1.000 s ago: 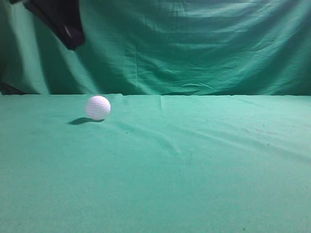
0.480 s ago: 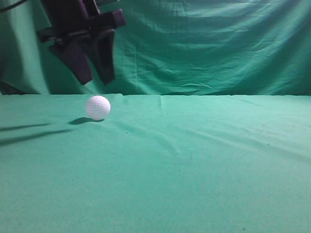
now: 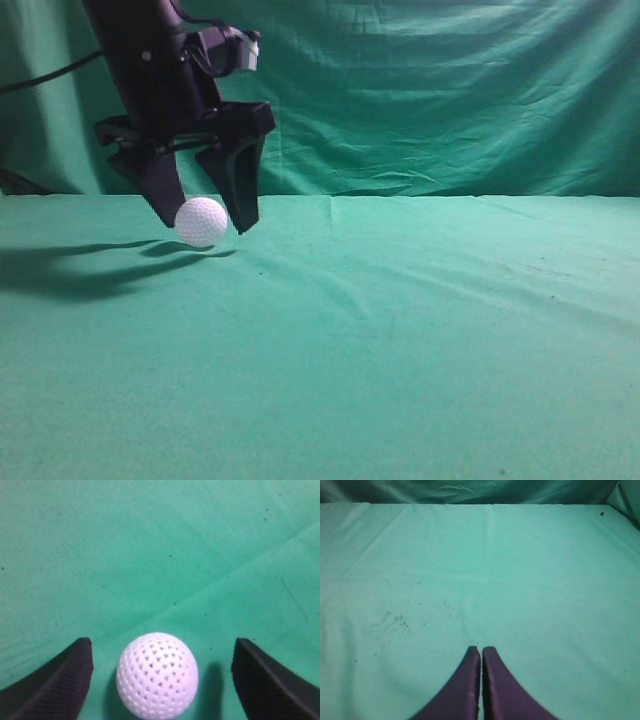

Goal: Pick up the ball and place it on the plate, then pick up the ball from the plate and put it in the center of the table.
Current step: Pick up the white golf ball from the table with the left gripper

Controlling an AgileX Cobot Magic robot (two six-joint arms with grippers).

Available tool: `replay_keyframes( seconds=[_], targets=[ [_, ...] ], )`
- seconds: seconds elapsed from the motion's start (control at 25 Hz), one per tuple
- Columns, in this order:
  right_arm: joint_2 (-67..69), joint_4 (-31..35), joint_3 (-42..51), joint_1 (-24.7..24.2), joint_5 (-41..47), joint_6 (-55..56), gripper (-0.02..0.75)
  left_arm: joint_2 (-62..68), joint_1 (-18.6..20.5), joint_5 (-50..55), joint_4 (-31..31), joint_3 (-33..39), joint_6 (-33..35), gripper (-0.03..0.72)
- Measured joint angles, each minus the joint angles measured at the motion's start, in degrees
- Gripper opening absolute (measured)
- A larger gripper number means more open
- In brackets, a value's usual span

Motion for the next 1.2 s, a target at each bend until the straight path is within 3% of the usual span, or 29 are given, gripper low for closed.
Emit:
replay_keyframes(
  seconds=[0.12, 0.16, 0.36, 0.56, 0.76, 0.96, 1.2],
  targets=[
    [0.00, 0.00, 0.00, 0.00, 0.00, 0.00, 0.000, 1.58, 0.00, 0.00, 0.09, -0.85, 0.00, 0.571],
    [0.00, 0.00, 0.00, 0.00, 0.00, 0.00, 0.000, 1.95, 0.00, 0.00, 0.24, -1.06, 0.00, 0.530],
    [0.00, 0.00, 0.00, 0.00, 0.00, 0.00, 0.000, 2.32, 0.00, -0.13, 1.84, -1.38, -0.10, 0.545],
    [0.00, 0.00, 0.00, 0.00, 0.00, 0.00, 0.000, 2.36, 0.00, 0.07, 4.74, -1.38, -0.03, 0.308],
    [0.00, 0.00, 0.00, 0.00, 0.00, 0.00, 0.000, 2.36, 0.00, 2.20, 5.38, -2.10, -0.03, 0.316],
    [0.00, 0.00, 0.00, 0.00, 0.00, 0.00, 0.000, 2.28, 0.00, 14.99, 5.16, -8.81, -2.08, 0.316],
    [0.00, 0.00, 0.00, 0.00, 0.00, 0.00, 0.000, -6.36, 0.00, 19.64, 4.94, -10.29, -4.33, 0.316]
  ],
)
